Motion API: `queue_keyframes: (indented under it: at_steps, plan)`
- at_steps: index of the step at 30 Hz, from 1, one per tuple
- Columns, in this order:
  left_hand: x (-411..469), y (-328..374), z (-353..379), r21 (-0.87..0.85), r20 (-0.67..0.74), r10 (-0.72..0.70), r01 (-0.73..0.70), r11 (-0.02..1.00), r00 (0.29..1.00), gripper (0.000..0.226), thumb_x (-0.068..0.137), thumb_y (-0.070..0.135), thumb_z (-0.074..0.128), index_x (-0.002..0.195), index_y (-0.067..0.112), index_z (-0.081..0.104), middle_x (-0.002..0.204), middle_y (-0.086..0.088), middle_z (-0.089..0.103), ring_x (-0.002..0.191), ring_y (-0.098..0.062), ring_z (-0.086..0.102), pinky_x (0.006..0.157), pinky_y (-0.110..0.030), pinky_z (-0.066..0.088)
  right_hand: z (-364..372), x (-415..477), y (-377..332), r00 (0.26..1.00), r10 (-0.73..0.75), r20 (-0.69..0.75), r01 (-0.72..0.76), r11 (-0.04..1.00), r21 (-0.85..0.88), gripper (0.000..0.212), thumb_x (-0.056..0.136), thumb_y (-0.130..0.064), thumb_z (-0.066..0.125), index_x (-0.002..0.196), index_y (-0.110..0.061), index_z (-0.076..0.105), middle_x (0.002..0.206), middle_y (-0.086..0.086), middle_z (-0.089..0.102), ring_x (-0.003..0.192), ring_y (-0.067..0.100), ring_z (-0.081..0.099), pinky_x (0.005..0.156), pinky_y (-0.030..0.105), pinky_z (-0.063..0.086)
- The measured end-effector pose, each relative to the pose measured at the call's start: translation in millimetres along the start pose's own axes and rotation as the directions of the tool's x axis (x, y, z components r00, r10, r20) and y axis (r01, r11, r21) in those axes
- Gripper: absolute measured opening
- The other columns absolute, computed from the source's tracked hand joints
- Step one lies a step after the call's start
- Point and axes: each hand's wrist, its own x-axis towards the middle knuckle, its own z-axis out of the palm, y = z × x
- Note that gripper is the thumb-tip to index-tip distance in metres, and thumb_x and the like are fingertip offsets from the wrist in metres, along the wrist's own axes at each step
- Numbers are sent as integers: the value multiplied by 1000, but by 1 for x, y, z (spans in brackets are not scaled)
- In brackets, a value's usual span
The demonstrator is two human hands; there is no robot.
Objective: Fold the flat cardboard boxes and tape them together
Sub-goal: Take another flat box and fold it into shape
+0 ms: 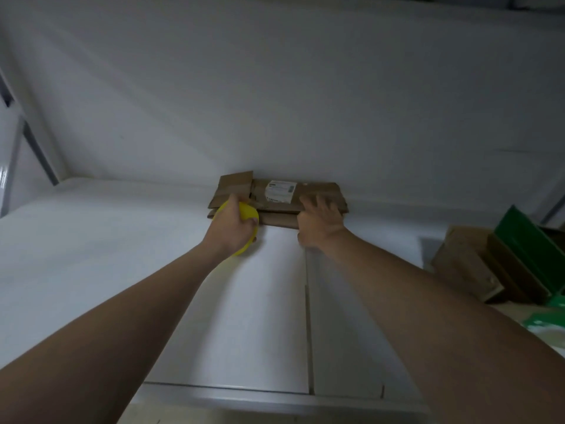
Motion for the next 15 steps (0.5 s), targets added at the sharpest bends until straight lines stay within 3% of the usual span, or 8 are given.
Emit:
queue_keyframes:
  at_steps: [2,6,9,12,15]
  plan:
    - [-1,2,2,-83,-5,-38,38,996,999,37,98,14,56,131,16,40,113,-10,59,72,-33,74,66,-38,61,2,2,0,1000,-4,10,4,1000,-15,43,88,-32,65,129,-22,66,163,4,18,142,36,22,112,48,29]
    - [-2,4,7,-69,8,-31,32,997,999,34,98,13,57,127,16,40,110,-11,61,69,-33,74,72,-48,61,5,3,-1,998,14,69,-12,1000,-27,50,87,-33,64,136,-22,59,165,0,9,143,35,17,112,47,25]
    - [-4,1,13,-35,9,1,-1,999,1000,32,97,13,57,123,22,40,102,-12,69,70,-31,72,70,-48,61,4,2,-2,996,65,55,-66,998,14,59,86,-28,64,142,-17,53,163,1,19,139,35,25,109,45,27]
    - [-10,1,18,143,21,79,-81,986,997,34,95,16,55,123,24,37,99,-10,69,76,-33,69,74,-49,58,-11,-1,0,994,102,-48,-97,991,94,52,86,-29,64,136,-14,58,157,0,32,135,35,31,108,47,28]
    - [-18,7,19,148,56,82,-89,985,995,35,95,15,53,125,20,36,98,-14,69,76,-36,69,73,-51,58,-52,-18,8,984,134,-120,-116,983,145,43,93,-27,56,132,-7,59,149,4,39,135,38,28,108,49,28]
